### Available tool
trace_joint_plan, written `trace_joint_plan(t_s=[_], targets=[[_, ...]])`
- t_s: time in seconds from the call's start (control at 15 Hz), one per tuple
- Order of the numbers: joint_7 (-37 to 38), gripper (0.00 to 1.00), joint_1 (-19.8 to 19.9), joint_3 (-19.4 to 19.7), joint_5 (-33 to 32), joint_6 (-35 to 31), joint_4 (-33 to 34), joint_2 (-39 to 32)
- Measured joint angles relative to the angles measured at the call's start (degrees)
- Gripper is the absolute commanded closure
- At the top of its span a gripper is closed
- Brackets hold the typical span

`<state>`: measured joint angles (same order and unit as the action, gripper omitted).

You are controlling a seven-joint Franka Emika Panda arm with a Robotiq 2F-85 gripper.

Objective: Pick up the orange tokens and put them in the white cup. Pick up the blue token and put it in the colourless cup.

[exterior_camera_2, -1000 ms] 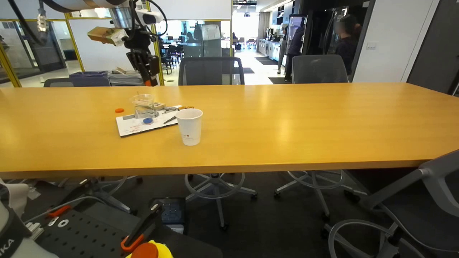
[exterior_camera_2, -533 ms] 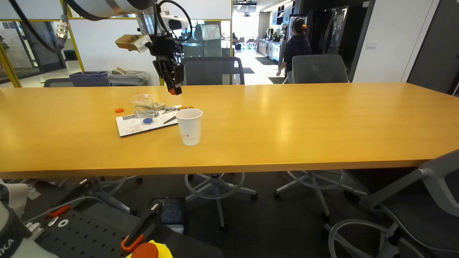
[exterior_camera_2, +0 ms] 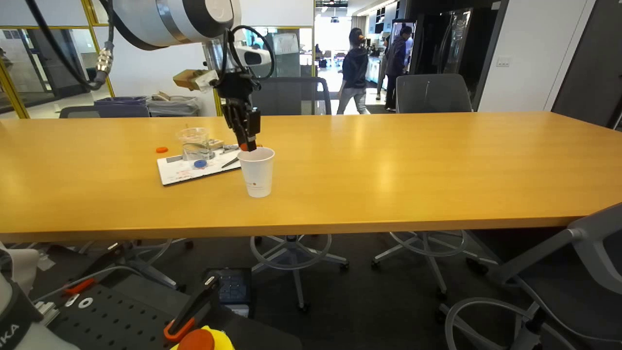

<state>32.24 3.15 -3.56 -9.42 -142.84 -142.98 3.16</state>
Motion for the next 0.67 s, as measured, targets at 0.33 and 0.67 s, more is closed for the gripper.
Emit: trace_joint_plan(t_s=[0.33, 0.67], targets=[[1.07, 0.33, 0.0, 0.88, -0.31, -0.03, 0.26, -1.7], [1.87, 0.03, -0.18, 1.21, -0.51, -0.15, 0.81, -2.18]])
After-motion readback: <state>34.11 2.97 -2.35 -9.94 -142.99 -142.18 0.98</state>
